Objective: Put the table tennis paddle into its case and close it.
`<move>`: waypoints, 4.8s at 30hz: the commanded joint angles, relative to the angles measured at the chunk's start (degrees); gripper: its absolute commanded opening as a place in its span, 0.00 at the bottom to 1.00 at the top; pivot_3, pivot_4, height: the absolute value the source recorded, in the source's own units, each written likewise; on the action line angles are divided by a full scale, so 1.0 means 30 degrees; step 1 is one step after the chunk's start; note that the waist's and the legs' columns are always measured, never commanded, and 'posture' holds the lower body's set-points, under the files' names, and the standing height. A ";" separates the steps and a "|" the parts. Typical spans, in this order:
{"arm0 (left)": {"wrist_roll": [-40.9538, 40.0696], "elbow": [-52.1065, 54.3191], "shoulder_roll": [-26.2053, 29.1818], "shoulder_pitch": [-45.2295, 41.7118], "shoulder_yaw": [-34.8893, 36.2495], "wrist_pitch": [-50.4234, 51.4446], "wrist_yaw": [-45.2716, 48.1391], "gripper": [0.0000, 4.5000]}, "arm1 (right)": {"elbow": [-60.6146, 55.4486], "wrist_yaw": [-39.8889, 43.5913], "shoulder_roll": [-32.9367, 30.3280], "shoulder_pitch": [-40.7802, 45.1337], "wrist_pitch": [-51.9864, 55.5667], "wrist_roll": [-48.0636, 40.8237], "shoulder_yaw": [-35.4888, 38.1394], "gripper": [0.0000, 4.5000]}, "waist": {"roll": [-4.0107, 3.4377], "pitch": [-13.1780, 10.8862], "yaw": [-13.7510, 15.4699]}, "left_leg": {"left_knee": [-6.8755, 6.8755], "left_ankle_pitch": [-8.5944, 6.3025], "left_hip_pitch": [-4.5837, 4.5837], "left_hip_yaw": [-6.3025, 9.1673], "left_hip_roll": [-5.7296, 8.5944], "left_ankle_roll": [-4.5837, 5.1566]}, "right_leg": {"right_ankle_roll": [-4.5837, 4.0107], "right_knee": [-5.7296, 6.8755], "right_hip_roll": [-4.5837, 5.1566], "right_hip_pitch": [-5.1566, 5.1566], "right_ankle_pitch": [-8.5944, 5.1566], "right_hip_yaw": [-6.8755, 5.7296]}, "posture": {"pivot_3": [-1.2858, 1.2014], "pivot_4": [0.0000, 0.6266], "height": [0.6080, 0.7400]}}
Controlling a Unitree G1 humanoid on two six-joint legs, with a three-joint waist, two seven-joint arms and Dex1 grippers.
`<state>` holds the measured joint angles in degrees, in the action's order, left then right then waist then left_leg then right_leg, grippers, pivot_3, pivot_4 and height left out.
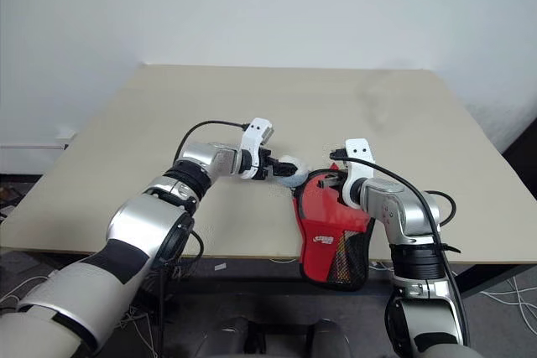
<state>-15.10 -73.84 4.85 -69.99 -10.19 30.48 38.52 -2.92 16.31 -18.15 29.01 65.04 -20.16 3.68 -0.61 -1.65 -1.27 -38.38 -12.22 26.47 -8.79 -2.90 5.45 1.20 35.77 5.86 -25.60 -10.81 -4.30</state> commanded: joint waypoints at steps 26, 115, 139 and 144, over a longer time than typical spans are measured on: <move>0.2957 -0.0736 -0.2043 -0.0736 0.4537 -0.1671 -0.2799 0.20 | -0.2054 0.0644 -0.0697 -0.0703 0.2559 -0.0413 -0.0879 0.00 | -0.0001 0.0000 -0.0006 | -0.0062 -0.0033 0.0001 0.0039 0.0000 0.0074 | 0.0010 0.0017 -0.0002 0.0038 0.0004 -0.0027 | 0.52 0.00 0.88; 0.6355 -0.1285 -0.6530 -0.1001 0.4226 -0.7632 0.0225 0.68 | -0.4646 -0.1883 0.1345 -0.2093 0.1538 0.0885 -0.0259 0.00 | 0.0011 0.0010 0.0010 | -0.0151 -0.0082 0.0012 0.0076 0.0001 0.0153 | 0.0027 0.0049 0.0005 0.0073 -0.0006 -0.0072 | 0.52 0.00 0.88; 0.6987 -0.0983 -0.5227 0.0131 0.2926 -0.7309 0.3773 0.68 | -1.0546 0.6663 -0.4058 -0.2762 -0.1230 -0.4984 0.1068 0.00 | 0.0005 0.0005 0.0059 | -0.0256 -0.0157 0.0025 0.0106 -0.0048 0.0267 | 0.0048 0.0051 0.0033 0.0089 -0.0024 -0.0081 | 0.52 0.00 0.88; 0.6362 -0.1036 -0.5170 -0.0052 0.3581 -0.6496 0.3338 0.76 | -1.0979 0.7235 -0.4842 -0.3375 -0.1883 -0.5241 0.0776 0.00 | 0.0023 -0.0004 0.0060 | -0.0262 -0.0165 0.0024 0.0114 -0.0032 0.0277 | 0.0075 0.0057 0.0013 0.0095 -0.0039 -0.0078 | 0.52 0.00 0.88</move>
<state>4.75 -78.33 -9.44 -69.09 -0.28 10.76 48.64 -34.80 37.50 -32.24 18.72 60.74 -34.67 4.97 -0.54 -1.66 -1.09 -39.19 -12.71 26.55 -8.41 -3.01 6.27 1.42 35.94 5.91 -25.33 -10.92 -4.58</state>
